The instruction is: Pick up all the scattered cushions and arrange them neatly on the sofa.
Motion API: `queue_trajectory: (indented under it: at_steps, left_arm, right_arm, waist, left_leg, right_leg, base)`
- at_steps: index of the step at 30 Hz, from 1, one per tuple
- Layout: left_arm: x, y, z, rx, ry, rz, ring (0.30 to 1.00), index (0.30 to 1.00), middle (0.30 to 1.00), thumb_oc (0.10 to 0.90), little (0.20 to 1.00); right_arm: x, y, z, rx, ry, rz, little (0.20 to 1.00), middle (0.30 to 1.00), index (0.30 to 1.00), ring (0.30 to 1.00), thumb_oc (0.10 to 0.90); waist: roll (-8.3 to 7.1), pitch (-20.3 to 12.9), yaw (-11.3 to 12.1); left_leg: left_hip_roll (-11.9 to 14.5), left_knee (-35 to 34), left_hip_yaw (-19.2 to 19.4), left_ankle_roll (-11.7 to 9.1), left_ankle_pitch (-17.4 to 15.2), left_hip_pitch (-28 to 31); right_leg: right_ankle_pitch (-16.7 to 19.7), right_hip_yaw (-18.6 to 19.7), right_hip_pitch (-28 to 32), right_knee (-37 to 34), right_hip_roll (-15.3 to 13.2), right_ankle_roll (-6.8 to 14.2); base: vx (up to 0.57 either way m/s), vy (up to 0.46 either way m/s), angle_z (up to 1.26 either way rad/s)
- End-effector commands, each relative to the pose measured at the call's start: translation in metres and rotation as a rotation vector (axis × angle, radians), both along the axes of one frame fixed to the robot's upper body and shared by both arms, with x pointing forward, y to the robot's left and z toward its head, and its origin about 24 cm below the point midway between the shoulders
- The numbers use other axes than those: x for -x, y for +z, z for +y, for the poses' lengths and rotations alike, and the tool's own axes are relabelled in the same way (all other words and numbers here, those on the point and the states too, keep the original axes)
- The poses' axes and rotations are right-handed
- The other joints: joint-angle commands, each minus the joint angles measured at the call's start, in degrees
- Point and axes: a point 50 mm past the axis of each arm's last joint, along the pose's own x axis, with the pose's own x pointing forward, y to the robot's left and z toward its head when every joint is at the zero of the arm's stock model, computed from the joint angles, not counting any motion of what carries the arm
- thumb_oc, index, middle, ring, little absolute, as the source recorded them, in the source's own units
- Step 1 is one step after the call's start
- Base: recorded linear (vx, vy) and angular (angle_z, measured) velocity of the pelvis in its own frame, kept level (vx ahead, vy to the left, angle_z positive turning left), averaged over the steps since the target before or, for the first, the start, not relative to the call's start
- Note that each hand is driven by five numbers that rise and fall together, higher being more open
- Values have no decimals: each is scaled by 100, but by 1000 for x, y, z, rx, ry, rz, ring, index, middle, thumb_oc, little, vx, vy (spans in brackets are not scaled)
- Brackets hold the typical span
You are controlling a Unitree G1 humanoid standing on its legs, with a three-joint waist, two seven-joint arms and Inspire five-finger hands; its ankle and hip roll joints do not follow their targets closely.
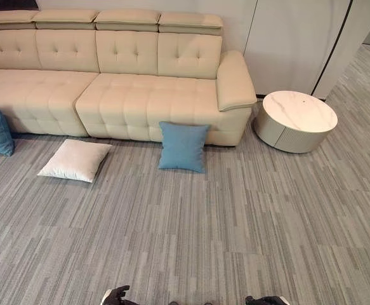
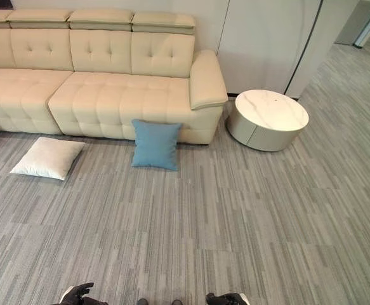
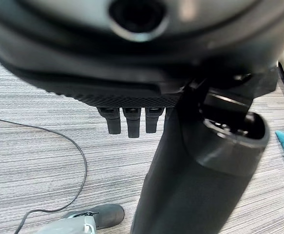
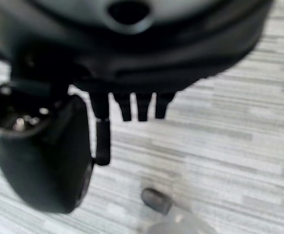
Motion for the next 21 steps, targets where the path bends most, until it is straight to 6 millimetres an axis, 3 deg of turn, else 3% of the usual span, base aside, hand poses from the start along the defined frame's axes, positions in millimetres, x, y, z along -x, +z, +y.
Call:
queue_trajectory:
  at_steps: [1,16,21]
  left_arm:
    - [-15,3,0,-34,-14,-32,900,900,900,800,900]
    - [-31,6,-7,-7,-17,-76,900,900,900,800,900]
    - [-43,9,-13,-3,-50,-105,900,900,900,800,900]
  right_arm:
    - [-10,3,-5,46,30,-17,900,900,900,900,800]
    - [-13,4,-5,42,2,-32,900,900,900,900,800]
    - [-15,5,-5,32,-37,-57,900,900,900,900,800]
  waist:
    - [-66,-44,37]
    - [-73,58,-34]
    - [-133,206,-132]
  left_leg:
    - [108,-62,-945,-263,-443,-27]
    - [257,67,-1091,-400,-407,-168]
    - [298,719,-961,-533,-529,-585]
  right_leg:
    - [-527,-14,225,158,-267,499]
    - [-807,20,-13,570,-83,290]
    - [-914,-44,-148,757,-84,195]
  base:
    - [0,0,0]
    - [21,-63,2]
    - [4,-59,25]
